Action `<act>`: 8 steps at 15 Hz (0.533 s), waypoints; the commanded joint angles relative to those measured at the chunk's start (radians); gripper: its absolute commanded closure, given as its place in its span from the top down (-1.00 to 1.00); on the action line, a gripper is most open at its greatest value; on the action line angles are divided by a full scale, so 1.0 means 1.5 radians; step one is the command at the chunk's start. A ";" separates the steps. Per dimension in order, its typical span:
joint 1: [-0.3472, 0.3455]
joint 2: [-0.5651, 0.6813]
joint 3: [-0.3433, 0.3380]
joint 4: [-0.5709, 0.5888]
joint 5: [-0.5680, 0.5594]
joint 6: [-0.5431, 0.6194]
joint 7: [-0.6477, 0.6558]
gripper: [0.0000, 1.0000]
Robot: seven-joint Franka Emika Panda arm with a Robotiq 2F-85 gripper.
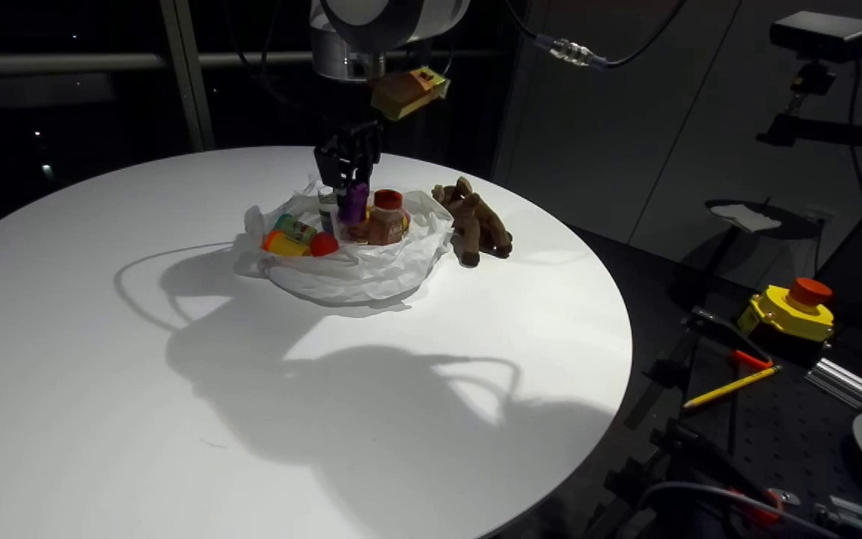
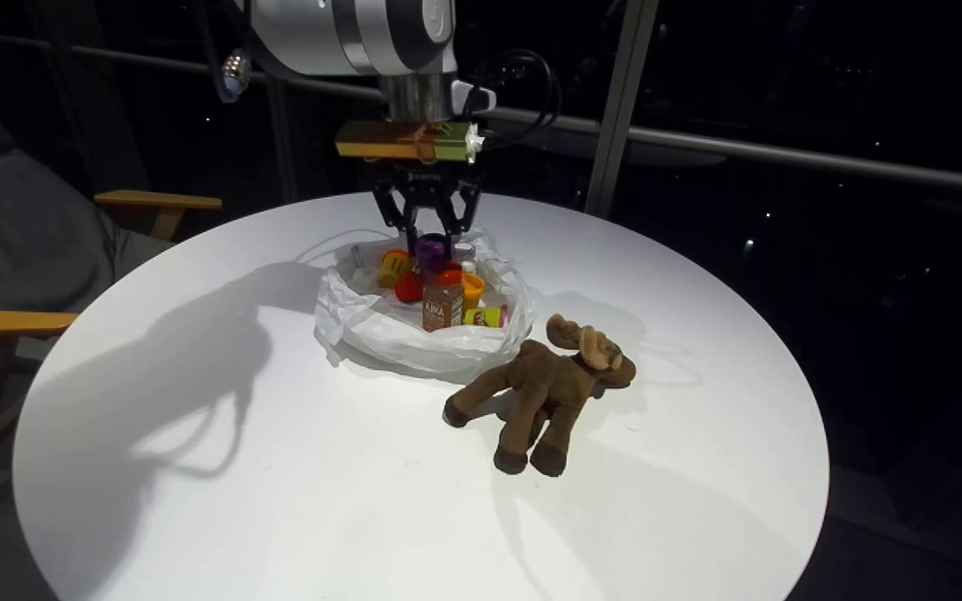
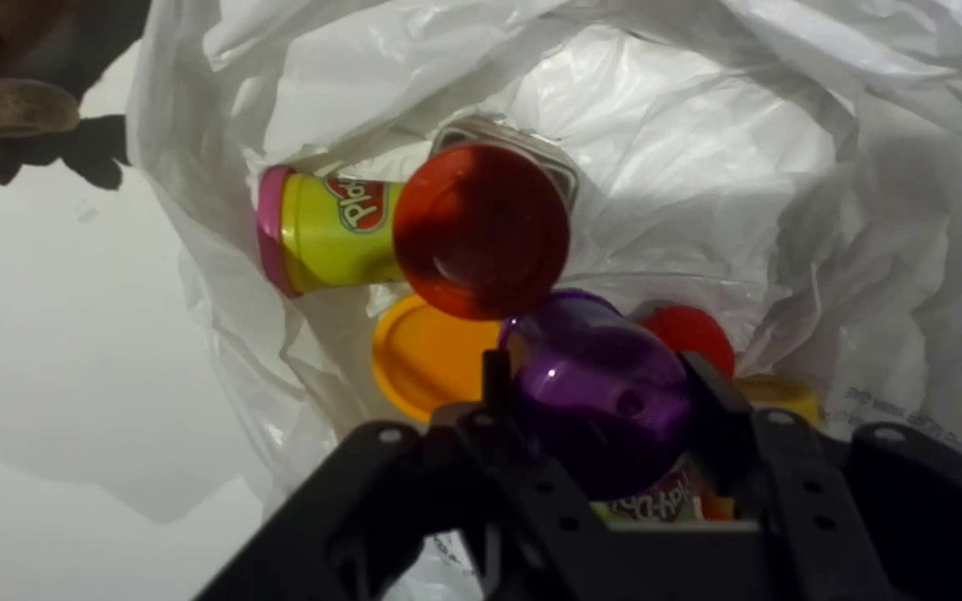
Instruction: Put all the objects on the table into the plastic bag.
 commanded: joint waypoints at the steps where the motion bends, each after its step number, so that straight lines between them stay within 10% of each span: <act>1: 0.004 0.039 -0.011 0.072 -0.012 -0.066 0.008 0.53; 8: 0.001 -0.015 0.036 0.044 0.010 -0.028 -0.013 1.00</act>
